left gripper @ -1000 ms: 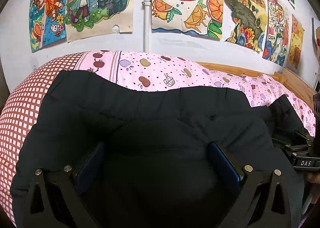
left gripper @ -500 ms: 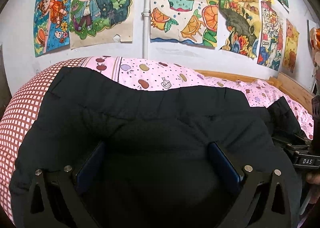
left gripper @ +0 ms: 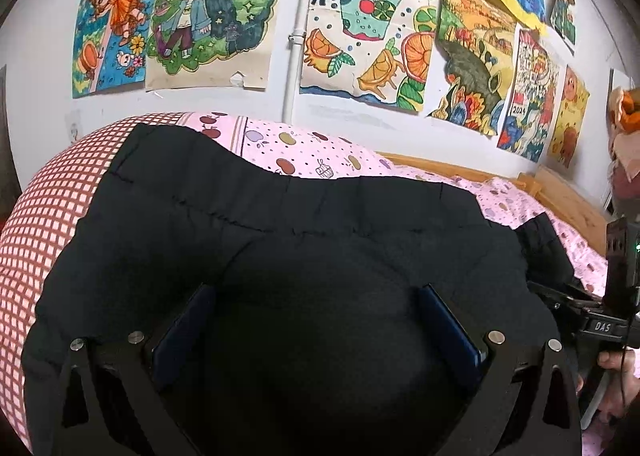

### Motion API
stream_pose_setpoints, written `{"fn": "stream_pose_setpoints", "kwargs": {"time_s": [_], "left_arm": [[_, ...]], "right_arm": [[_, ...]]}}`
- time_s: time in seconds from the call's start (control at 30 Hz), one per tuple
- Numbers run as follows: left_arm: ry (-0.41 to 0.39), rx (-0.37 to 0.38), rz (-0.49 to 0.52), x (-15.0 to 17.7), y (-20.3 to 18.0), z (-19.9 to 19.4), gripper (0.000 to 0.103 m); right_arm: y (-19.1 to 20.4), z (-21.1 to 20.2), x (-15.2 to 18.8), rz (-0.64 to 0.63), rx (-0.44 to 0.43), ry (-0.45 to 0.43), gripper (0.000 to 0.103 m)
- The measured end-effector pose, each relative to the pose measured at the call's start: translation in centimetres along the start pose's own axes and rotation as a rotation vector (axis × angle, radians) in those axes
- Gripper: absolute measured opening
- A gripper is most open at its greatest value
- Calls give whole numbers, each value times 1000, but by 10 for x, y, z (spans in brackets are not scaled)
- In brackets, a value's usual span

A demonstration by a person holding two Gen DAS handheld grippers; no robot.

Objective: Fold large clothes

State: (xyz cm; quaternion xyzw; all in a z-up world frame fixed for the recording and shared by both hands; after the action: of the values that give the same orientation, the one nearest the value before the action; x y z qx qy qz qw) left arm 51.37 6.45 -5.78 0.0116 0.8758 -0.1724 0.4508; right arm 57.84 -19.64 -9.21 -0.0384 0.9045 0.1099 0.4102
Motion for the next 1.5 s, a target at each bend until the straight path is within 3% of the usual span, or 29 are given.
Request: {"fn": "stream_pose_setpoints", "kwargs": {"time_s": [0.23, 0.87, 1.1, 1.33, 1.5], "left_arm": [[-18, 78, -81, -5, 1, -26, 103], [-1, -32, -118, -11, 47, -89, 103], [83, -67, -160, 3, 80, -98, 103], [145, -3, -238, 20, 97, -87, 103], [176, 20, -241, 30, 98, -77, 103]], "right_arm": [[-15, -22, -2, -17, 44, 2, 97], [-104, -64, -17, 26, 253, -46, 97], [-130, -58, -9, 103, 202, 13, 97], [-133, -46, 2, 117, 149, 58, 97], [-129, -37, 4, 106, 126, 75, 97]]}}
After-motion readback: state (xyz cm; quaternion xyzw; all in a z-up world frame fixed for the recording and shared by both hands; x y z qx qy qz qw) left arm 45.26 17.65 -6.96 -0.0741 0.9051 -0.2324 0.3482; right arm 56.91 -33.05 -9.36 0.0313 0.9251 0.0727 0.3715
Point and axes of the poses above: each gripper's, at about its wrist camera, not at the fingertips, and z roughly the way its jaws point, y to its left, x to its underside, the point moved 7 cm from there along z, roughly the way its jaws point, and after that the axes turned 15 degrees about x, right-handed, at the moved point
